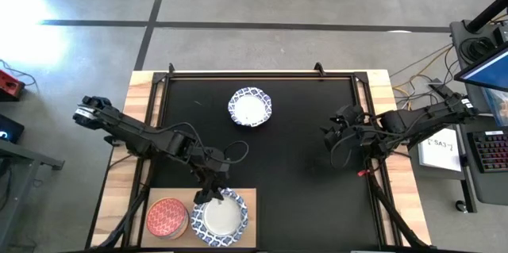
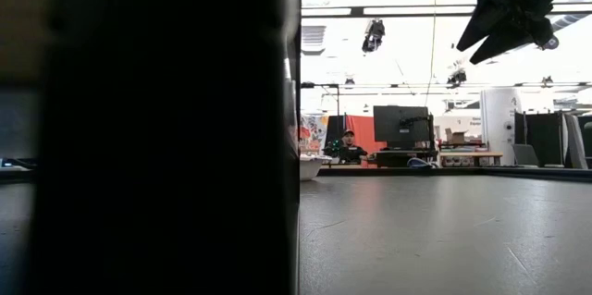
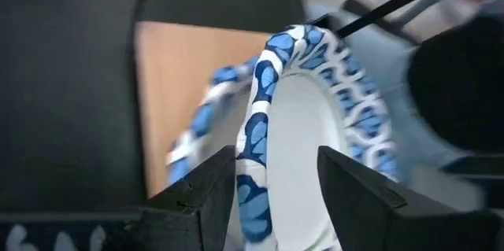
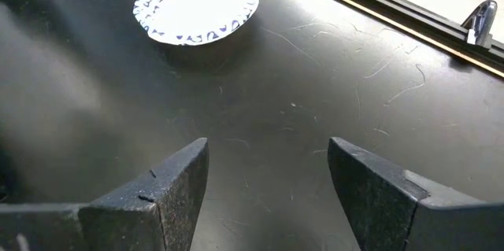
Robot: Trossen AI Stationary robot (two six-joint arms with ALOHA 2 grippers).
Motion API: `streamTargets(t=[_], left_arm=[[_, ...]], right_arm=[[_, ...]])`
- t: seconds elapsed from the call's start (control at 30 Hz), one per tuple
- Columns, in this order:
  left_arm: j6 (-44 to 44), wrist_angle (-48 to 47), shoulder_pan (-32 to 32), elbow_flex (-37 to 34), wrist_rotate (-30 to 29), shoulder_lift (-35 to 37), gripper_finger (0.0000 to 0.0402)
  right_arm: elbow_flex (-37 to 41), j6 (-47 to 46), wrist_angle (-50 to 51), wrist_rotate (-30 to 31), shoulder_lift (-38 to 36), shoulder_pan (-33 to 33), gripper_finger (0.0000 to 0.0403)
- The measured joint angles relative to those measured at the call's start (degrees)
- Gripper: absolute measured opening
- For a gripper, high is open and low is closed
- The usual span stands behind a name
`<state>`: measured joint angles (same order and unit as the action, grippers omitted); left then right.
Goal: Place and stack bowls onto a shelf
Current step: Stack the white patterned bowl on top of the white patterned bowl on the shelf
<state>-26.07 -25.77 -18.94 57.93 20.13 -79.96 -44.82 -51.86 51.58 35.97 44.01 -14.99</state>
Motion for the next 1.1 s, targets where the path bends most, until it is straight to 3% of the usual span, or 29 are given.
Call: streamTargets(t=[0.23,0.4,0.77,1.1], left_arm=[[8.4,-14.7,0.0,6.6,-11.9,0.0,0.0167],[14.0,-14.4,1.1,8.2,-20.0,-0.3,0.0167],[25.8,-14.0,10.4,7.7,-20.3,-7.0,0.0167],[20.5,-12.1,14.4,7.7,-22.1,-9.2,0.0177]], right_arm=[[0.0,0.0,0.0,0.0,0.0,0.0,0.0249],[0.0,0.0,0.0,0.0,0.0,0.0,0.0249],[0.0,0.0,0.0,0.0,0.0,0.0,0.0249],[0.0,0.0,0.0,0.0,0.0,0.0,0.0249]])
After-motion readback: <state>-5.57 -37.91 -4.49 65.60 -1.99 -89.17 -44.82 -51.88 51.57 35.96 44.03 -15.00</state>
